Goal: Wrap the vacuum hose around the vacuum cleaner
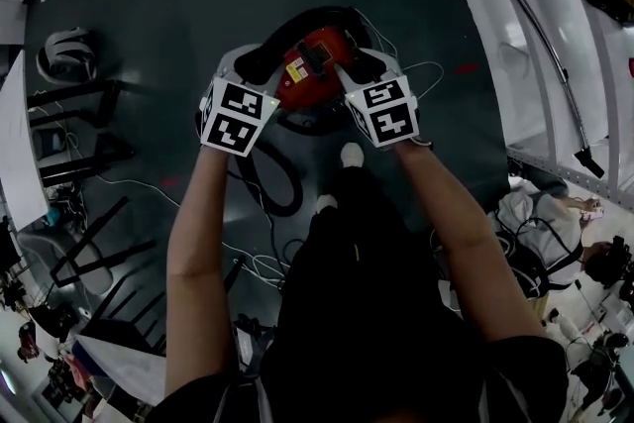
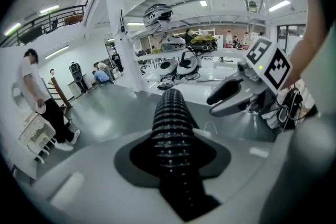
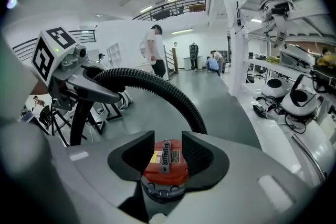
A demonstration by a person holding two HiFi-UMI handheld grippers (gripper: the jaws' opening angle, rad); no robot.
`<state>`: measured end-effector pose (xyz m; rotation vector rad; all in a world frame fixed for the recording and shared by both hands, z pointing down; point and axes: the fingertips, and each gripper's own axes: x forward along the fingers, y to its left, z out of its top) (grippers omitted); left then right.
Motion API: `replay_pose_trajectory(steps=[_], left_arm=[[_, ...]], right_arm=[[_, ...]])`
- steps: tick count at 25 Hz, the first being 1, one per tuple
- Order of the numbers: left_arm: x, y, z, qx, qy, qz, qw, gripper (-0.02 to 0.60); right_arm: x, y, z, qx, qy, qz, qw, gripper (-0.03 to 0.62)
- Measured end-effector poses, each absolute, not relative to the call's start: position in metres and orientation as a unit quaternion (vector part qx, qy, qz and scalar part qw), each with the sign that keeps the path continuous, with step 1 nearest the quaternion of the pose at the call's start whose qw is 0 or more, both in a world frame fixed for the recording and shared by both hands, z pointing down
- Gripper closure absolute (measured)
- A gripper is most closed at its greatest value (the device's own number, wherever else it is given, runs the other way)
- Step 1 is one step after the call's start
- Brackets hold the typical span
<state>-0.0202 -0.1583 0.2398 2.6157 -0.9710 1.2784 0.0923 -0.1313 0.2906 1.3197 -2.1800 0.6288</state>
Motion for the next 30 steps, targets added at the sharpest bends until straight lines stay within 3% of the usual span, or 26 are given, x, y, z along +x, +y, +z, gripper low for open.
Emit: replay_pose_trajectory(steps=[30], left_arm=[[-0.073, -0.243, 0.386, 0.834, -0.324, 0.435, 0.104, 0.437]], right_arm=[[0.06, -0.187, 0.395, 0.449, -0.805, 0.243, 0.304, 0.444]])
